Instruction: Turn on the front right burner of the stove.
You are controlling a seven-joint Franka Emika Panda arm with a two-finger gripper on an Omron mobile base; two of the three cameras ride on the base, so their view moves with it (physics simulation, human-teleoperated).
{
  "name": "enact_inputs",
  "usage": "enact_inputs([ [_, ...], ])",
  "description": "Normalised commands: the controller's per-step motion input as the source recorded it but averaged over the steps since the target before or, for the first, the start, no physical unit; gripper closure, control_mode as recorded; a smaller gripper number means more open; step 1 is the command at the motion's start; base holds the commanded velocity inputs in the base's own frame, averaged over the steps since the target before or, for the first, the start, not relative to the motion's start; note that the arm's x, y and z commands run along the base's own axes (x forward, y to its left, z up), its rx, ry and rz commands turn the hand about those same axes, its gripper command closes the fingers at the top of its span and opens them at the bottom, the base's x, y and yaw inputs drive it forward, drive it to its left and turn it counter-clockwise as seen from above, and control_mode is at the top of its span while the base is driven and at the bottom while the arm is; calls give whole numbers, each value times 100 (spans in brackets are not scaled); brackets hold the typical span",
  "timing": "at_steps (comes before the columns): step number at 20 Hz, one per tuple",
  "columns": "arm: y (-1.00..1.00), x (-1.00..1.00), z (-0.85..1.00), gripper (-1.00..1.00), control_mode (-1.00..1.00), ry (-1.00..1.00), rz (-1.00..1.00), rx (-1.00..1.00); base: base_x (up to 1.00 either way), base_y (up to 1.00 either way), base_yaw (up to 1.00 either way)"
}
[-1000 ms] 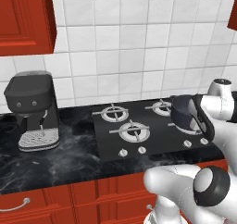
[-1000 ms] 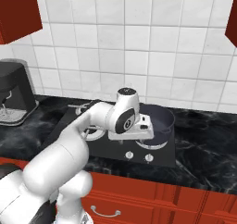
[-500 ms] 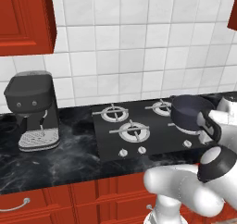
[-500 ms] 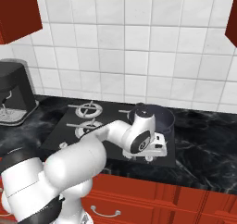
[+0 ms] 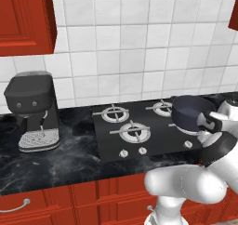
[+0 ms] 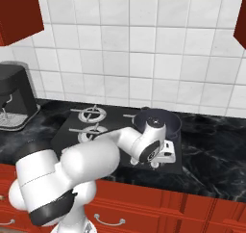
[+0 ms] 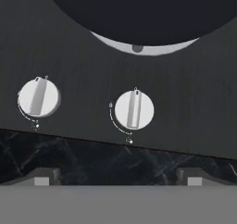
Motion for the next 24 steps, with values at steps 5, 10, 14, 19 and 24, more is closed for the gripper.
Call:
enact_inputs([
  [5, 0, 40, -15, -100, -100, 0, 0, 8, 0, 0, 0],
  [10, -8, 20, -24, -100, -100, 0, 0, 5, 0, 0, 0],
  [14, -25, 5, -31, -100, -100, 0, 0, 4, 0, 0, 0],
  [19, -10, 7, -23, -100, -100, 0, 0, 3, 0, 0, 0],
  [24, 0, 21, -7, -100, -100, 0, 0, 4, 0, 0, 0],
])
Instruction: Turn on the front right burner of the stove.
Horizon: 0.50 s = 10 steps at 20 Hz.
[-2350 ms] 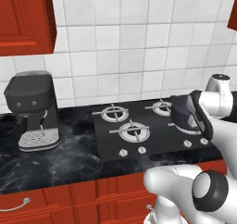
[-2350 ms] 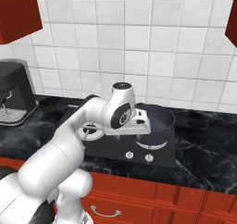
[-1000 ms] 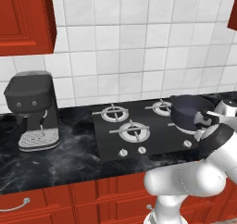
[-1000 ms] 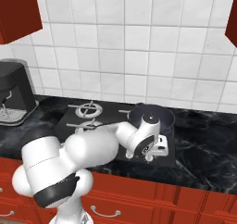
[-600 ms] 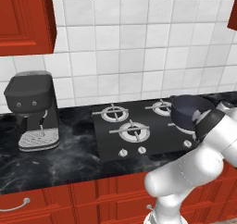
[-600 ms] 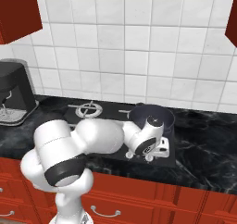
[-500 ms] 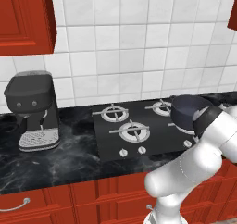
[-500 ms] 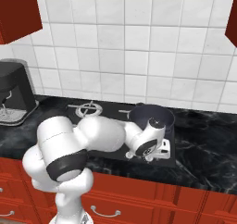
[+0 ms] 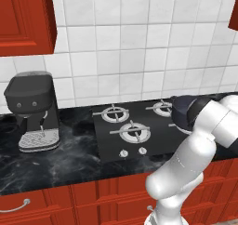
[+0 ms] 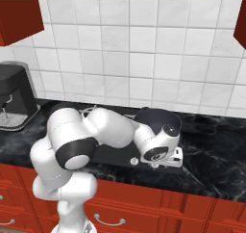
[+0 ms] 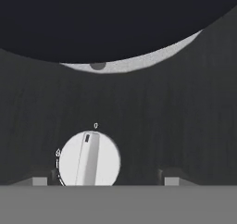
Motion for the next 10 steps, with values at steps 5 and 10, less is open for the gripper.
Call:
enact_inputs([
  [5, 9, 6, -22, 100, -100, 0, 0, 0, 0, 0, 0],
  [10, 10, 15, -24, 100, -100, 0, 0, 0, 0, 0, 0],
])
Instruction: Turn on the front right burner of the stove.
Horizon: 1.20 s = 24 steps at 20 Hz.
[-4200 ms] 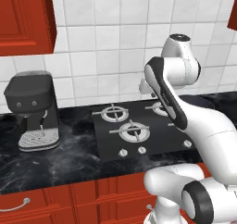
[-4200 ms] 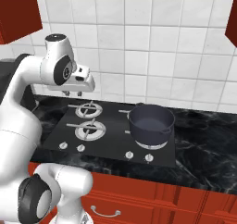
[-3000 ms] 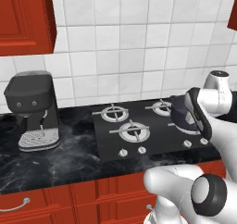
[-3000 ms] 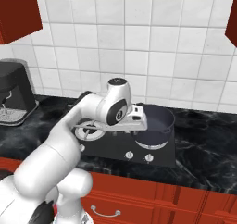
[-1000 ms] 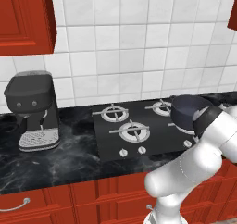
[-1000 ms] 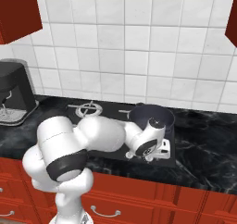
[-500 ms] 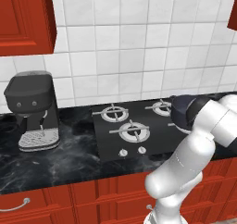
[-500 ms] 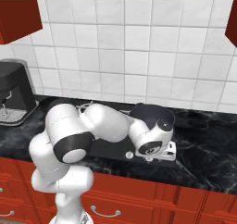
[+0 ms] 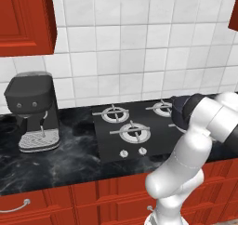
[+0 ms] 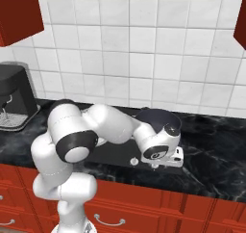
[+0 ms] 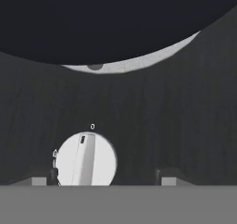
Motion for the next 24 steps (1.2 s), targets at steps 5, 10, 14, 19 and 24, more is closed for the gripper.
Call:
enact_inputs([
  [5, 26, 3, -19, 100, -100, -3, 0, 0, 0, 0, 0],
  [10, 61, 0, -13, 100, -100, -7, 1, 0, 0, 0, 0],
  [14, 49, 0, -19, 100, -100, 0, 3, 0, 0, 0, 0],
  [19, 57, 0, -13, 100, -100, -8, 20, -8, 0, 0, 0],
  [24, 28, 0, -20, 100, -100, -18, 28, -10, 0, 0, 0],
])
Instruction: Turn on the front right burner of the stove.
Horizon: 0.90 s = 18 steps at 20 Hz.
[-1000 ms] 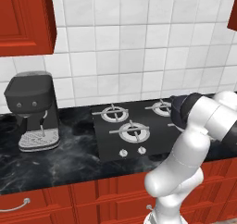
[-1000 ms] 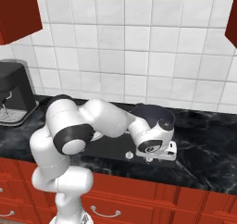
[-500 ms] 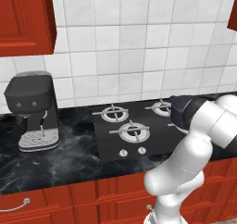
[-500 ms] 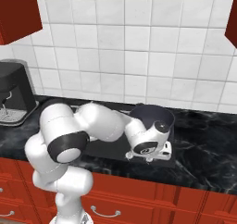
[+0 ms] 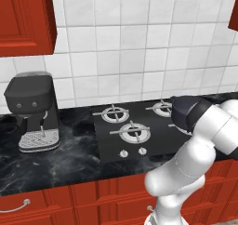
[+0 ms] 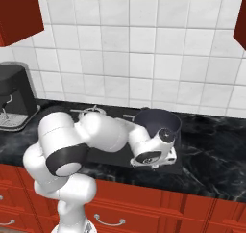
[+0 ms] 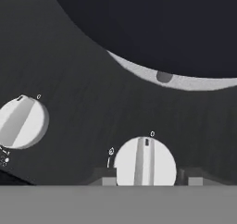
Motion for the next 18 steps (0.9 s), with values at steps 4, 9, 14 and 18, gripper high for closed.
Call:
enact_inputs([
  [4, 0, 0, -18, 100, -100, -16, 40, -7, 0, 0, 0],
  [9, 2, 0, -20, 100, -100, -13, 45, -13, 0, 0, 0],
  [14, 4, 0, -23, 100, -100, -15, 49, -13, 0, 0, 0],
  [18, 0, 0, -24, 100, -100, -23, 43, -9, 0, 0, 0],
])
